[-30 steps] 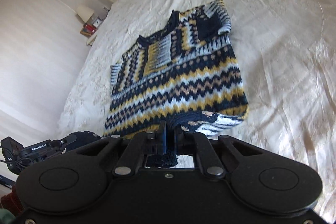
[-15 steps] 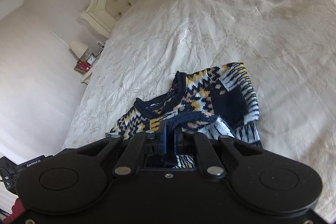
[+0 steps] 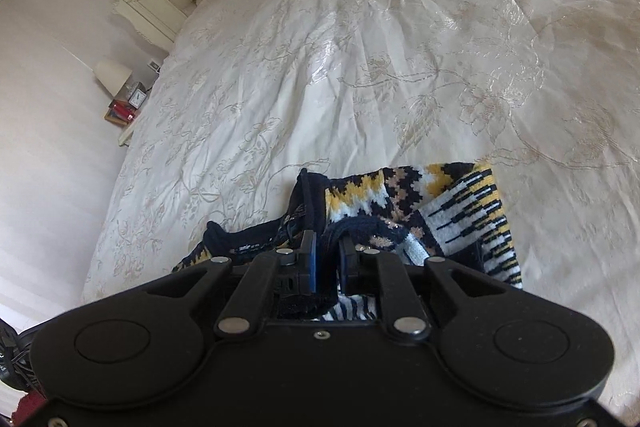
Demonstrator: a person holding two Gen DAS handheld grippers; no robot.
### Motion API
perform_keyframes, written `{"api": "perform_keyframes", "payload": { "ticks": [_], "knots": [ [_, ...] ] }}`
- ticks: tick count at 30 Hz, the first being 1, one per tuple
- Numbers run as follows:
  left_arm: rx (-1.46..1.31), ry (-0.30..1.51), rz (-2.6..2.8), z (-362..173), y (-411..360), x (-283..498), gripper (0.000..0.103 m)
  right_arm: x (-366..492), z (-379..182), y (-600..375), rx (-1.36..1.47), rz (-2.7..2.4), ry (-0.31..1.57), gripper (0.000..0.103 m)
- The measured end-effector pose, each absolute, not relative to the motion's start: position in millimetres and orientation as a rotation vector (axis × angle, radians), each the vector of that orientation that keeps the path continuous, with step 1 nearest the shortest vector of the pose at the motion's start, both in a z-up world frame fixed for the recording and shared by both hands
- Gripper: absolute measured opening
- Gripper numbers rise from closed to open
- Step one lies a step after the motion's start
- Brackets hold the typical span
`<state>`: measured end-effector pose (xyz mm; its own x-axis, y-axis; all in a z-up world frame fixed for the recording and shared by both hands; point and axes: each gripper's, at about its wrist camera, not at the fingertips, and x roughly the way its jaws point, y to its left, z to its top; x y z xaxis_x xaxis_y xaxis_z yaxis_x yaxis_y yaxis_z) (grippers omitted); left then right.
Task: Fold small clothes
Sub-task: 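Fold the held hem up over the sweater body toward the collar with both grippers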
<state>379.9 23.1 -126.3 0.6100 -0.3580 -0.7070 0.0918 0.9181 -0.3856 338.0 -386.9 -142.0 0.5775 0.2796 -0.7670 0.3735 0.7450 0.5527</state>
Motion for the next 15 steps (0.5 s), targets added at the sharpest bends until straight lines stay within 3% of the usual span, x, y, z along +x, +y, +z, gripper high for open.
{"api": "perform_keyframes", "payload": {
  "ticks": [1,2,3,4,15],
  "knots": [
    [-0.328,0.877,-0.247,-127.1,23.7,384.5,0.026,340.9,-145.3,-388.1,0.763,-0.070,0.982,0.029],
    [-0.335,0.873,-0.234,-126.9,25.3,388.0,0.031,344.9,-148.4,-390.4,0.768,-0.076,0.983,0.036],
    [-0.342,0.866,-0.225,-126.3,26.9,391.6,0.033,346.8,-150.7,-391.5,0.767,-0.081,0.980,0.053],
    [-0.343,0.858,-0.217,-124.9,28.3,395.0,0.034,349.2,-151.6,-392.5,0.760,-0.082,0.974,0.062],
    [-0.164,0.936,-0.313,-138.3,-5.9,378.0,0.043,350.0,-153.6,-349.8,0.481,0.063,1.048,0.067]
  ]
}}
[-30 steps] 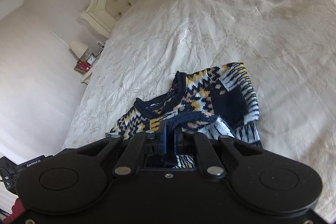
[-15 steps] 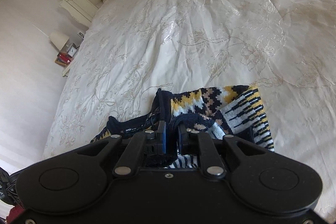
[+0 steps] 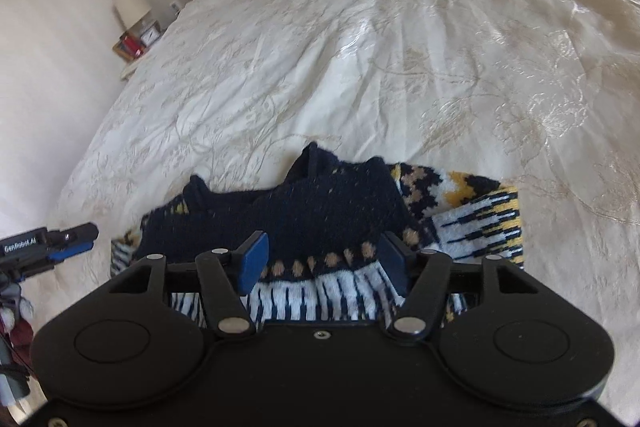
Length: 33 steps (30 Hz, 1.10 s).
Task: Fold small clothes
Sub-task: 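Fold the held hem up over the sweater body toward the collar with both grippers, then open both grippers and smooth the folded hem flat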
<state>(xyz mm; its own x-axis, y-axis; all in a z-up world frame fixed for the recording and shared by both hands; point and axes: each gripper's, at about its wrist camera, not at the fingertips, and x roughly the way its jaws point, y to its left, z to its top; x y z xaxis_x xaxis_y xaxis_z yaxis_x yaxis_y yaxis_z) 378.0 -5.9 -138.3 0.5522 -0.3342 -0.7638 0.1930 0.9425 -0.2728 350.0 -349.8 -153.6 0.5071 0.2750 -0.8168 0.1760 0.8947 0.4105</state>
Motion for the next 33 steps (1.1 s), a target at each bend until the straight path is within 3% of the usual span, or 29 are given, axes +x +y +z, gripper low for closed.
{"api": "perform_keyframes", "payload": {
  "ticks": [8,20,33],
  "knots": [
    [0.037,1.039,-0.351,-184.9,-36.8,375.8,0.046,348.6,-175.1,-300.1,0.236,0.193,1.155,0.070],
    [0.019,1.067,-0.306,-194.9,-35.4,430.2,0.046,387.6,-202.5,-310.8,0.152,0.128,1.213,0.070],
    [0.139,1.109,-0.315,-184.1,-29.0,340.5,0.052,334.9,-182.0,-294.1,0.080,0.095,1.225,0.080]
  ]
}}
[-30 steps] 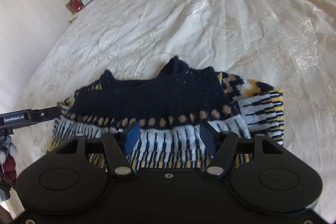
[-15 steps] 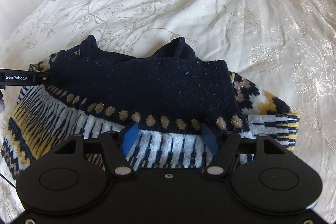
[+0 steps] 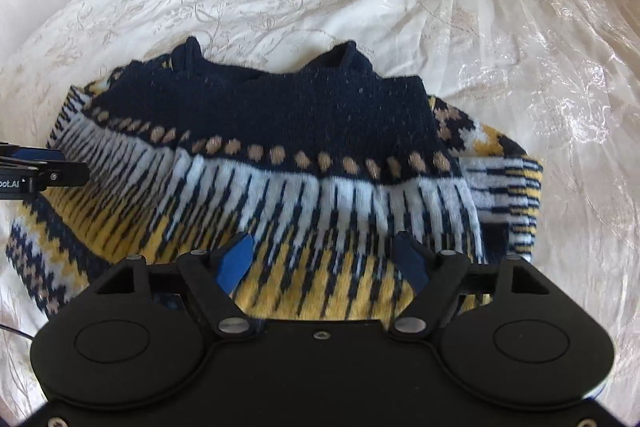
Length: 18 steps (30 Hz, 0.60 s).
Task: Fold small clothes
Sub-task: 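Open both grippers and smooth the folded hem flat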
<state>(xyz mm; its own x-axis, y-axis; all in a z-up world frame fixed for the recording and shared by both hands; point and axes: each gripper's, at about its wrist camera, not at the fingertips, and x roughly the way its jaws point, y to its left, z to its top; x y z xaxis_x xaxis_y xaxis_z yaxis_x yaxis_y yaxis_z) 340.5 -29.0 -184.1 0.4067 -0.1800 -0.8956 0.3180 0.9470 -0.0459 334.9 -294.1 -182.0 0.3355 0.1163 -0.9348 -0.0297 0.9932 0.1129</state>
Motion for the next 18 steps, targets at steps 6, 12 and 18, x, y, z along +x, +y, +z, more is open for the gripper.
{"api": "perform_keyframes", "payload": {
  "ticks": [6,12,18],
  "knots": [
    [0.218,1.130,-0.280,-199.8,-1.3,308.5,0.053,301.7,-186.8,-303.1,-0.035,0.054,1.271,0.084],
    [0.202,1.144,-0.250,-189.6,3.5,303.4,0.053,294.9,-176.8,-308.8,0.017,0.023,1.275,0.086],
    [0.054,1.186,-0.241,-176.5,5.8,285.2,0.056,274.2,-156.7,-328.7,0.260,-0.005,1.218,0.096]
  ]
}}
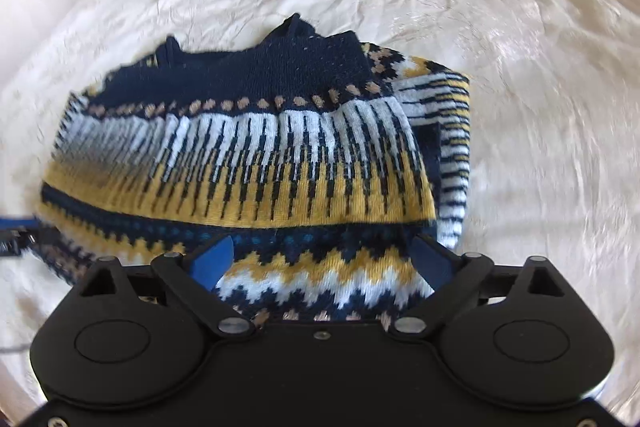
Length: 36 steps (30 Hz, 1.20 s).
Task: Fold small clothes
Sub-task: 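Open both grippers and smooth the folded hem flat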
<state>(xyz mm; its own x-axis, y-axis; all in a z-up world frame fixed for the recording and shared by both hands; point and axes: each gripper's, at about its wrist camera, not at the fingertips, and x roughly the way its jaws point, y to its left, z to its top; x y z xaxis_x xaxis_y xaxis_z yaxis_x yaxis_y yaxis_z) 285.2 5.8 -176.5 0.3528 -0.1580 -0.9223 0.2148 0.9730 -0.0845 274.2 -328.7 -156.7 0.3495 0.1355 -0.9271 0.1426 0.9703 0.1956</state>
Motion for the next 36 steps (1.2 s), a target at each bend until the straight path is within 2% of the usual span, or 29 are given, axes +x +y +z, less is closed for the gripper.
{"api": "perform_keyframes", "payload": {
  "ticks": [4,10,18,27,36],
  "knots": [
    [-0.031,1.218,-0.279,-172.6,0.0,272.8,0.070,251.2,-154.7,-347.2,0.389,-0.057,1.200,0.101],
    [-0.075,1.222,-0.299,-165.1,-20.1,278.7,0.072,230.6,-160.8,-373.5,0.486,-0.082,1.214,0.102],
    [-0.026,1.168,-0.281,-157.0,-63.1,327.2,0.072,231.1,-163.3,-399.4,0.601,-0.092,1.175,0.102],
    [0.024,1.235,-0.223,-195.5,-93.2,367.3,0.073,256.0,-174.1,-420.7,0.696,-0.010,1.142,0.102],
    [0.101,1.257,-0.215,-220.0,-108.1,375.8,0.098,277.1,-202.4,-440.6,0.792,0.089,1.178,0.103]
  ]
}}
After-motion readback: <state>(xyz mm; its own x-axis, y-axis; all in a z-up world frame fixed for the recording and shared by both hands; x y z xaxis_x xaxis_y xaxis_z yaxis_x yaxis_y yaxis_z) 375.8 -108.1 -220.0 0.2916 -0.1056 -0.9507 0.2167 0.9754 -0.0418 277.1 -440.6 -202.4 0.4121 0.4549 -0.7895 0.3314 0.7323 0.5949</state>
